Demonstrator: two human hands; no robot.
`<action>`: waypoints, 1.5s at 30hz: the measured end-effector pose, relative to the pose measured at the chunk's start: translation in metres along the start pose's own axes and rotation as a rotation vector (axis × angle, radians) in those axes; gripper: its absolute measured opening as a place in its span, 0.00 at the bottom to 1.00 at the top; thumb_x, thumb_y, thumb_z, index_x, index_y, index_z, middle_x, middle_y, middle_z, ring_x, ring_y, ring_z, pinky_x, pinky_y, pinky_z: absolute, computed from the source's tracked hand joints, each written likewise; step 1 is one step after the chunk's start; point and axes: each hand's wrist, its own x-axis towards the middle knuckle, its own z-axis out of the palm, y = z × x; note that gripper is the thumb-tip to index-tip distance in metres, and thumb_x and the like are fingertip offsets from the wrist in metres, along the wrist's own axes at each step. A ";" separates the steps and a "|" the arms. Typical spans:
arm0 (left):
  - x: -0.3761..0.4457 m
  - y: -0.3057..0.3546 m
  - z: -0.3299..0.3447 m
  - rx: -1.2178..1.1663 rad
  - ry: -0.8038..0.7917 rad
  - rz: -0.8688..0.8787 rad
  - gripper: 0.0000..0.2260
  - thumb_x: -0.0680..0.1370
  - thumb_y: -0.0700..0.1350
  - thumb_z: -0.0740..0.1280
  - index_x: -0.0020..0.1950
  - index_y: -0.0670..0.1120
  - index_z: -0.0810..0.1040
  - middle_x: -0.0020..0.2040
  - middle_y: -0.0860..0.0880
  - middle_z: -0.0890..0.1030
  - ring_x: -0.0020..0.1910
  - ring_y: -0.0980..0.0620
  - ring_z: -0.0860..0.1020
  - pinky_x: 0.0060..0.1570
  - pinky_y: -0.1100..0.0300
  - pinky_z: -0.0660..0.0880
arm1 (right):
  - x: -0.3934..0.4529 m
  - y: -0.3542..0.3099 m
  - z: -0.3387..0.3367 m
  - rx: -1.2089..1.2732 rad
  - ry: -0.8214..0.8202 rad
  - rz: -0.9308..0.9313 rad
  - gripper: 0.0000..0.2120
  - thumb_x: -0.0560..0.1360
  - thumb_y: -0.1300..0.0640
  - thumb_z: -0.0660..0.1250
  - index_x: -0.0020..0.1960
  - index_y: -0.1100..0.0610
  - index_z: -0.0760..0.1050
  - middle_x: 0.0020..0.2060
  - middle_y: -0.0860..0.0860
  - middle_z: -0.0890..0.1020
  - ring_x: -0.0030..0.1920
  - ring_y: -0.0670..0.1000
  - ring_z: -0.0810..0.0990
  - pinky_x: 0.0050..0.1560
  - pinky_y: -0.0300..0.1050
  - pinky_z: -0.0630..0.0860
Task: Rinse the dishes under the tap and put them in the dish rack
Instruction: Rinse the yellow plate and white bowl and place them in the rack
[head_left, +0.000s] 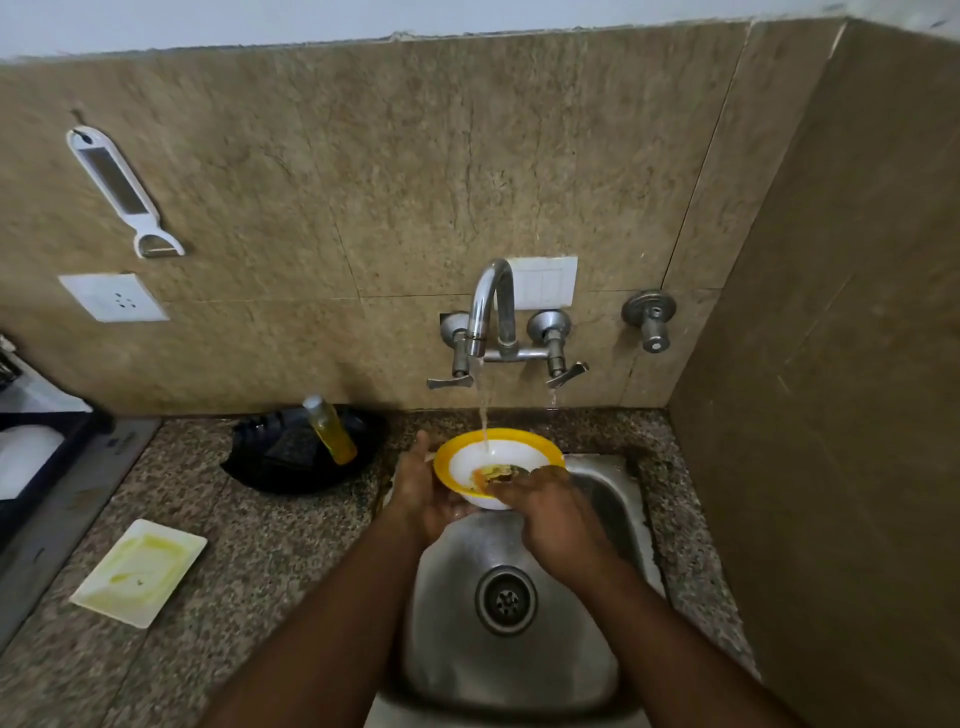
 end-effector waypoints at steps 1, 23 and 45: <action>-0.001 -0.003 -0.005 0.041 0.021 0.026 0.27 0.84 0.62 0.57 0.55 0.38 0.81 0.43 0.37 0.86 0.35 0.40 0.84 0.42 0.46 0.80 | -0.001 0.005 0.002 -0.103 -0.009 -0.064 0.33 0.61 0.64 0.69 0.63 0.44 0.81 0.54 0.48 0.86 0.52 0.57 0.84 0.59 0.52 0.79; -0.025 -0.024 -0.032 0.310 -0.003 0.437 0.14 0.81 0.37 0.68 0.62 0.53 0.81 0.56 0.45 0.86 0.51 0.42 0.85 0.35 0.52 0.82 | 0.074 0.015 -0.077 0.417 0.173 0.590 0.45 0.72 0.58 0.66 0.83 0.52 0.45 0.54 0.58 0.82 0.51 0.60 0.81 0.46 0.45 0.75; -0.052 0.008 -0.028 0.628 -0.076 1.014 0.16 0.76 0.43 0.72 0.63 0.51 0.83 0.59 0.50 0.86 0.61 0.52 0.83 0.62 0.55 0.79 | 0.003 0.024 -0.061 0.293 0.272 0.297 0.14 0.73 0.60 0.64 0.54 0.50 0.83 0.44 0.49 0.87 0.44 0.50 0.84 0.42 0.42 0.76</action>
